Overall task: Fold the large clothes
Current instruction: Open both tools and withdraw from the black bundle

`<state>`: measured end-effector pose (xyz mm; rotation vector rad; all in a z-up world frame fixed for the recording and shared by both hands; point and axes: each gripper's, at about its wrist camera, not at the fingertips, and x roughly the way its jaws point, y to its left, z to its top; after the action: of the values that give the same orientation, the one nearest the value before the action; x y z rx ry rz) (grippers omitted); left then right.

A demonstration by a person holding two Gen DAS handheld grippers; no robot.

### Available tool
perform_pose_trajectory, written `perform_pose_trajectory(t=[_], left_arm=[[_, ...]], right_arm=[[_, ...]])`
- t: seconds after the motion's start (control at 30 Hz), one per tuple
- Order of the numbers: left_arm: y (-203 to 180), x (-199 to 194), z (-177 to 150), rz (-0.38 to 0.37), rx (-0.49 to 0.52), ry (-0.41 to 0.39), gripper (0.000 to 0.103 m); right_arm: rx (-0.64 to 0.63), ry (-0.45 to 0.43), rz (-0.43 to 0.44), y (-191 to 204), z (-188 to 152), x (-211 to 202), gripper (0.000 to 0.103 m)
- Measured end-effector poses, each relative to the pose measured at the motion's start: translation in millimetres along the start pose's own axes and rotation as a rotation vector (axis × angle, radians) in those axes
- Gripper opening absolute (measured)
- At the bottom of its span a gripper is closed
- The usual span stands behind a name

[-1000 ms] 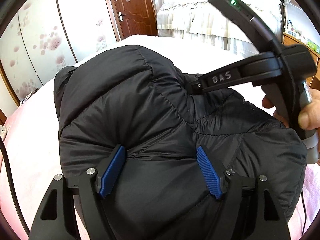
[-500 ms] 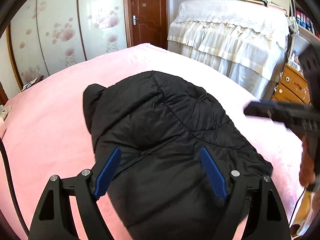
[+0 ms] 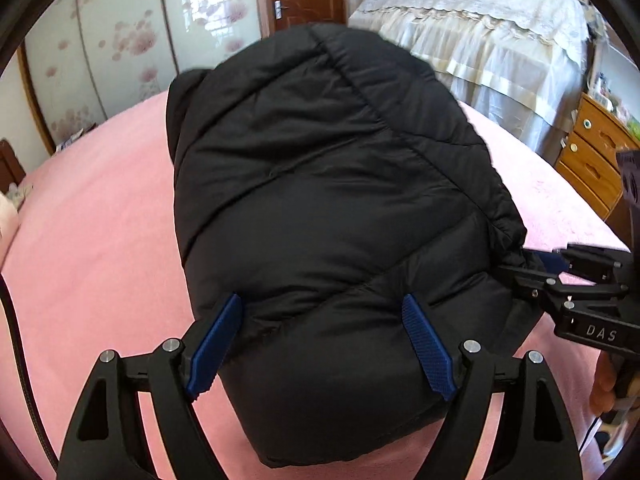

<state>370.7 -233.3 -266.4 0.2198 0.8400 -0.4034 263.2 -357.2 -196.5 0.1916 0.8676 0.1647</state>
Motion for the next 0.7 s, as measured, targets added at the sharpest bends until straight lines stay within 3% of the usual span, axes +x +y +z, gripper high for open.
perform_pose_trajectory(t=[0.23, 0.47, 0.7], left_arm=[[4, -5, 4, -0.013, -0.008, 0.013, 0.082], [6, -23, 10, -0.026, -0.025, 0.022, 0.083], [5, -46, 23, -0.023, -0.056, -0.011, 0.092]], right_arm=[[0.036, 0.010, 0.010, -3, -1, 2, 0.039], [0.065, -0.009, 0.020, -5, 7, -18, 0.053], [0.023, -0.059, 0.005, 10, 22, -46, 0.067]])
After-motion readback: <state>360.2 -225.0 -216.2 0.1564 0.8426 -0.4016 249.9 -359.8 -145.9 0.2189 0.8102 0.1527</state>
